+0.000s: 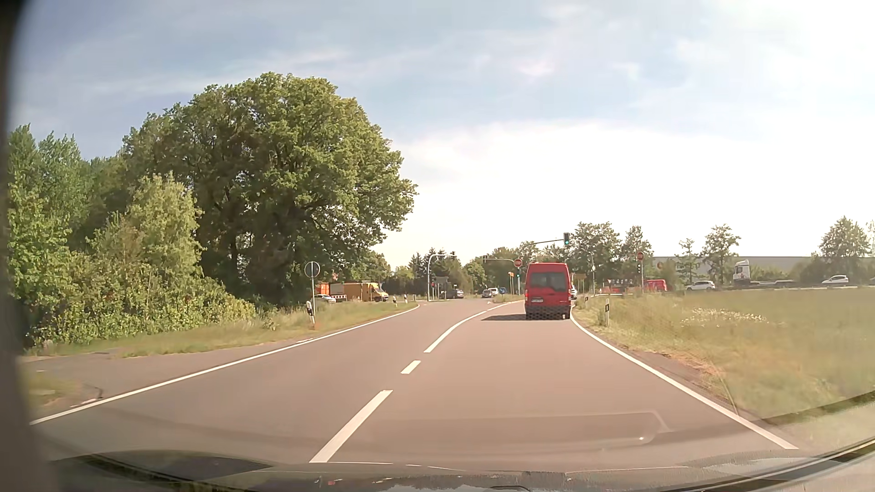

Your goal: Follow the waypoints while adhering to traffic rules and regulations

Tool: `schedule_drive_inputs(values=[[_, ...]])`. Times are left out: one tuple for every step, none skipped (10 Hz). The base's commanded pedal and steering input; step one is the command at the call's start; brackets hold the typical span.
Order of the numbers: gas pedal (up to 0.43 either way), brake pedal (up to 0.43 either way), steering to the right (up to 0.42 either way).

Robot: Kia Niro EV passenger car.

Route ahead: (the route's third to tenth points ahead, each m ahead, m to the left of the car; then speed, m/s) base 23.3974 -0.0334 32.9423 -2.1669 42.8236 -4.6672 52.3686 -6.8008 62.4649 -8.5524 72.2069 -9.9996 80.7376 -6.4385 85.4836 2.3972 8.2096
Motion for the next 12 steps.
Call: schedule_drive_inputs(values=[[0.319,0.0,0.027],[0.319,0.0,0.027],[0.319,0.0,0.027],[0.311,0.0,0.026],[0.299,0.0,0.025],[0.287,0.0,0.023],[0.28,0.0,0.022],[0.26,0.0,0.021],[0.22,0.0,0.021],[0.197,0.0,0.021],[0.157,0.0,0.021],[0.157,0.0,0.021]])
